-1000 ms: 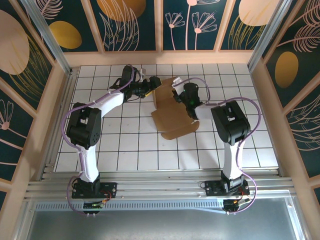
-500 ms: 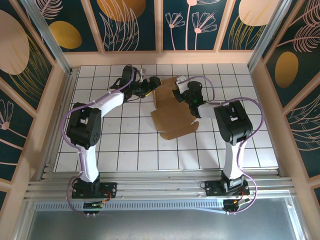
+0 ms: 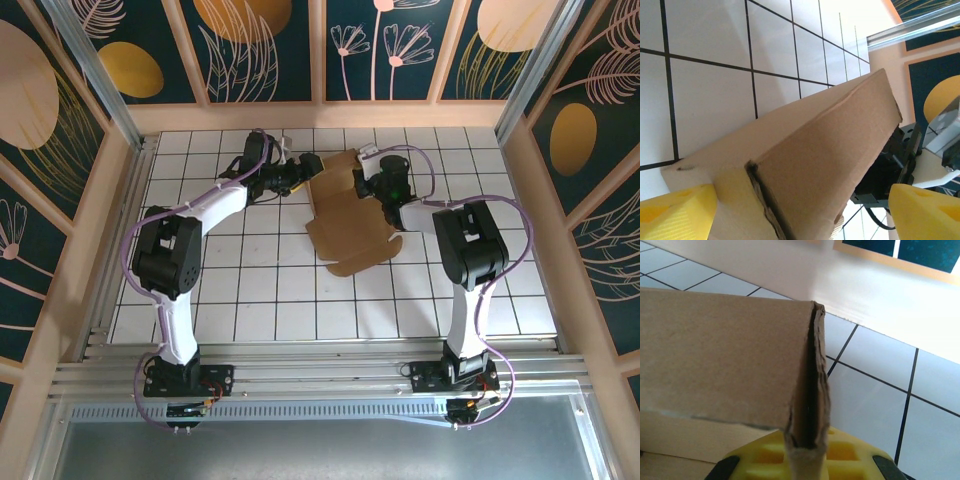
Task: Fold the paper box
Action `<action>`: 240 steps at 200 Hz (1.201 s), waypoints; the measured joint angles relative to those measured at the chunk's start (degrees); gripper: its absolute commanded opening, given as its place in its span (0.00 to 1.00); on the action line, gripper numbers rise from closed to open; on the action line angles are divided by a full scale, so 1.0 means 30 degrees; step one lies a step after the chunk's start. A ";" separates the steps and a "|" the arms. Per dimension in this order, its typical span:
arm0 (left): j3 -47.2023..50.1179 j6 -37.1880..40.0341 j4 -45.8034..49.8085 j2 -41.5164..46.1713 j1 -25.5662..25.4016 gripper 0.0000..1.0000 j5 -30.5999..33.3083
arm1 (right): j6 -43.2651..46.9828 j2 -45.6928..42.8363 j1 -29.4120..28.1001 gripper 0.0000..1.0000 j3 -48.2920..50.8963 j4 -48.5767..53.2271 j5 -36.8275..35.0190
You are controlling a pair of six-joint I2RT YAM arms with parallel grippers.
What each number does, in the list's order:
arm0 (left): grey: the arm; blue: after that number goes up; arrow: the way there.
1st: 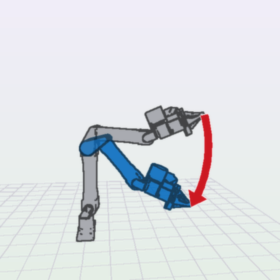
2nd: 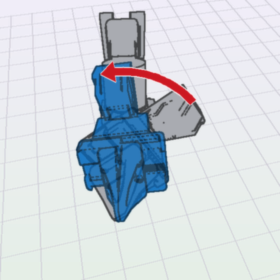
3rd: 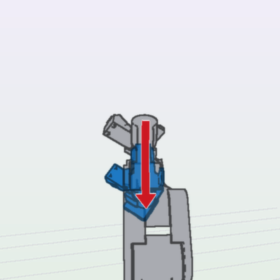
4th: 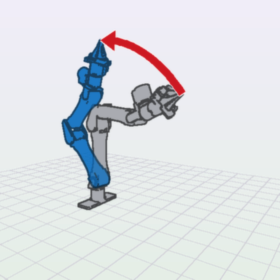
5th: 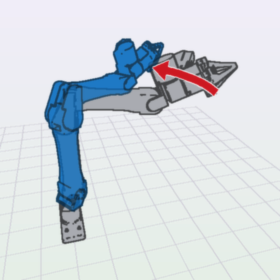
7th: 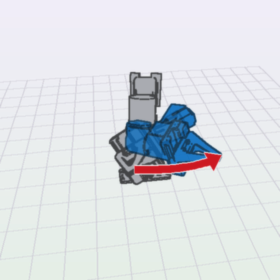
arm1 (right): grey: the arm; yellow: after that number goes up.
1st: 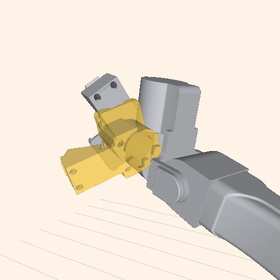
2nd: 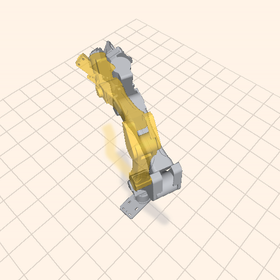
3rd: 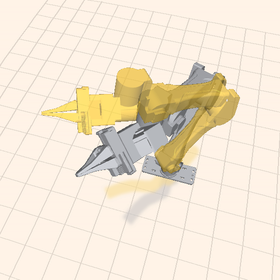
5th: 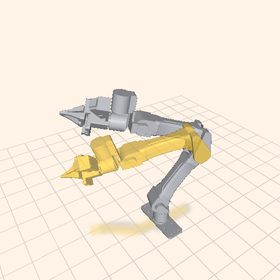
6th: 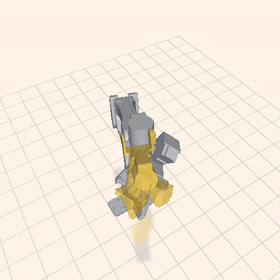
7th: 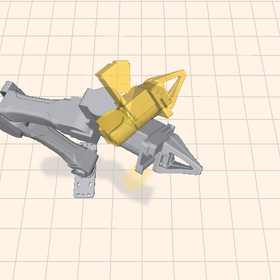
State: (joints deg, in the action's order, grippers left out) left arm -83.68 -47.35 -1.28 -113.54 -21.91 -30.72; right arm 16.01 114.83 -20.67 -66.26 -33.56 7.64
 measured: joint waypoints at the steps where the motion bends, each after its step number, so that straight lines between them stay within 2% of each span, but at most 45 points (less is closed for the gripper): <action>1: 0.0015 0.0029 0.0000 0.0029 -0.0007 0.93 0.0015 | 0.0015 -0.0007 -0.0007 0.00 0.0000 0.0022 0.0000; 27: 0.0554 0.1027 0.0284 0.1719 -0.0095 0.99 0.1472 | 0.1093 -0.0685 -0.0146 0.00 -0.0007 0.1443 0.0007; 48: 0.1311 0.2324 0.0517 0.4291 -0.0109 0.99 0.2856 | 0.3767 -0.1872 -0.0270 0.00 -0.0670 0.3971 -0.0576; 66: 0.3330 0.3803 -0.0131 0.7854 -0.0109 0.99 0.4248 | 0.8087 -0.3111 -0.0452 0.00 -0.1515 0.6645 -0.1719; 88: 0.6907 0.5508 -0.1530 1.3078 -0.0109 0.99 0.6455 | 1.4834 -0.5144 -0.1166 0.00 -0.1056 0.8597 -0.4648; 105: 0.9202 0.6987 -0.2565 1.6429 -0.0109 0.99 0.7941 | 1.8841 -0.6295 -0.1931 0.00 -0.0816 1.0761 -0.6047; 129: 1.1613 0.9034 -0.3424 1.9322 -0.0109 0.99 0.9471 | 2.3088 -0.7657 -0.3359 0.00 0.0947 1.2298 -0.6171; 149: 1.3260 1.0615 -0.3803 2.0451 -0.0109 0.99 0.9697 | 2.5565 -0.8080 -0.5370 0.00 0.2441 1.3347 -0.6178; 166: 1.5059 1.1788 -0.4342 2.1340 -0.0109 0.99 0.8925 | 2.6986 -0.7868 -0.7125 0.01 0.2863 1.4382 -0.6193; 177: 1.6109 1.2254 -0.4597 2.1857 -0.0109 0.99 0.8276 | 2.7540 -0.7715 -0.8167 0.06 0.2900 1.5045 -0.6178; 199: 1.7092 1.3136 -0.4663 2.2542 -0.0109 0.99 0.6856 | 2.7904 -0.7482 -0.9748 0.24 0.2892 1.5861 -0.6186; 219: 1.7099 1.4047 -0.4612 2.2994 -0.0109 0.99 0.5646 | 2.7496 -0.6965 -1.0724 0.33 0.2732 1.6844 -0.6397; 220: 1.7099 1.4090 -0.4597 2.3015 -0.0109 0.99 0.5617 | 2.7511 -0.6936 -1.0754 0.38 0.2718 1.6888 -0.6404; 222: 1.7099 1.4178 -0.4575 2.3088 -0.0109 0.99 0.5472 | 2.7438 -0.6863 -1.0834 0.41 0.2659 1.7027 -0.6441; 229: 1.7099 1.4462 -0.4517 2.3285 -0.0109 0.99 0.5078 | 2.7241 -0.6652 -1.1030 0.61 0.2433 1.7529 -0.6492; 240: 1.7099 1.4841 -0.4481 2.3554 -0.0109 0.99 0.4488 | 2.6986 -0.6499 -1.1242 0.65 0.2047 1.8331 -0.6630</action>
State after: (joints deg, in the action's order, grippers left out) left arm -32.38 -2.83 -14.72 -42.87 -22.24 -17.26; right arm 96.97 95.33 -54.39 -60.12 21.43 -12.25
